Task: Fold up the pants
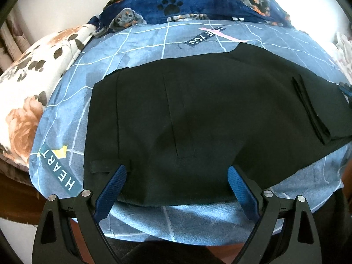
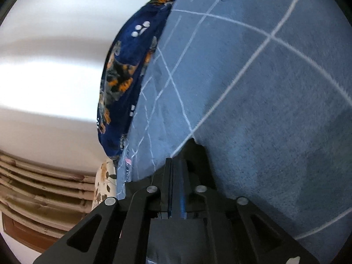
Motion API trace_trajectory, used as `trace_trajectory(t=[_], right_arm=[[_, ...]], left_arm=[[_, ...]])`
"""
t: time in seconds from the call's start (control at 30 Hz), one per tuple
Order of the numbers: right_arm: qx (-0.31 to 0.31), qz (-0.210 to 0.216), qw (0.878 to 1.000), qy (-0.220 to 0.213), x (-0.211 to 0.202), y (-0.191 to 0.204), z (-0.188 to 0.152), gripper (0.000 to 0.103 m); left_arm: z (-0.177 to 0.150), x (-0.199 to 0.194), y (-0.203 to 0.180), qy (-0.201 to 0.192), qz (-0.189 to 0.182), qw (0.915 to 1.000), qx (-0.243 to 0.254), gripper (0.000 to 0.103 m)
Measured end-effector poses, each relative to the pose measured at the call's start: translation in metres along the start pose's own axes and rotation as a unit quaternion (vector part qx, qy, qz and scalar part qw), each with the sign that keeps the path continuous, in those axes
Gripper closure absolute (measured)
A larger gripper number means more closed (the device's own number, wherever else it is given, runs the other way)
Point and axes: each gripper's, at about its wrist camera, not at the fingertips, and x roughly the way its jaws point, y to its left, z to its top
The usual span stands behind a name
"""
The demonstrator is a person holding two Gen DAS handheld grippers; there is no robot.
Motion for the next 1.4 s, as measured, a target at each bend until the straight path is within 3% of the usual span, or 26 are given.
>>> trace_trajectory(t=[0.07, 0.17, 0.3, 0.37, 0.4, 0.53, 0.67, 0.83, 0.93, 1.07, 1.27, 1.33, 1.4], right_arm=[[-0.001, -0.001, 1.0, 0.004, 0.004, 0.001, 0.002, 0.095], [0.012, -0.023, 1.0, 0.009, 0.013, -0.007, 0.009, 0.103], [0.064, 0.011, 0.998, 0.012, 0.013, -0.025, 0.013, 0.103], [0.055, 0.014, 0.998, 0.004, 0.008, -0.023, 0.012, 0.103], [0.052, 0.033, 0.998, -0.003, 0.001, -0.021, 0.009, 0.093], [0.012, 0.076, 0.997, -0.002, -0.032, -0.016, -0.008, 0.093], [-0.023, 0.087, 0.996, 0.022, -0.061, -0.019, -0.043, 0.093], [-0.048, 0.078, 0.995, 0.041, -0.065, -0.028, -0.075, 0.093], [-0.03, 0.074, 0.996, 0.036, -0.062, -0.044, -0.079, 0.102], [-0.018, 0.063, 0.998, 0.021, -0.062, -0.061, -0.079, 0.103], [-0.067, 0.009, 0.998, 0.019, -0.06, -0.037, -0.08, 0.103], [-0.085, 0.001, 0.996, 0.013, -0.063, -0.026, -0.08, 0.094], [-0.104, 0.005, 0.995, 0.006, -0.064, -0.014, -0.081, 0.094]], left_arm=[[0.0, 0.001, 0.0, 0.003, -0.002, 1.0, -0.002, 0.01], [0.0, 0.001, 0.002, 0.004, -0.004, 1.0, -0.005, 0.01], [-0.001, 0.0, 0.002, 0.002, -0.001, 1.0, -0.005, 0.01], [-0.001, 0.0, 0.002, 0.003, -0.001, 1.0, -0.005, 0.01], [0.0, 0.0, 0.002, 0.002, -0.001, 1.0, -0.005, 0.01], [0.0, 0.0, 0.002, -0.002, -0.002, 1.0, -0.004, 0.01], [-0.001, 0.002, 0.001, -0.001, -0.002, 1.0, -0.006, 0.01], [-0.001, 0.001, 0.002, 0.001, -0.005, 0.9999, -0.012, 0.01], [-0.002, -0.002, 0.003, 0.0, -0.004, 0.9999, -0.013, 0.01], [-0.003, -0.003, 0.003, -0.002, -0.003, 0.9999, -0.014, 0.01], [-0.002, -0.009, 0.006, -0.003, -0.006, 0.9999, -0.016, 0.01], [0.001, -0.015, 0.013, -0.009, -0.006, 0.9997, -0.024, 0.01], [0.004, -0.022, 0.025, -0.014, -0.009, 0.9991, -0.039, 0.01]])
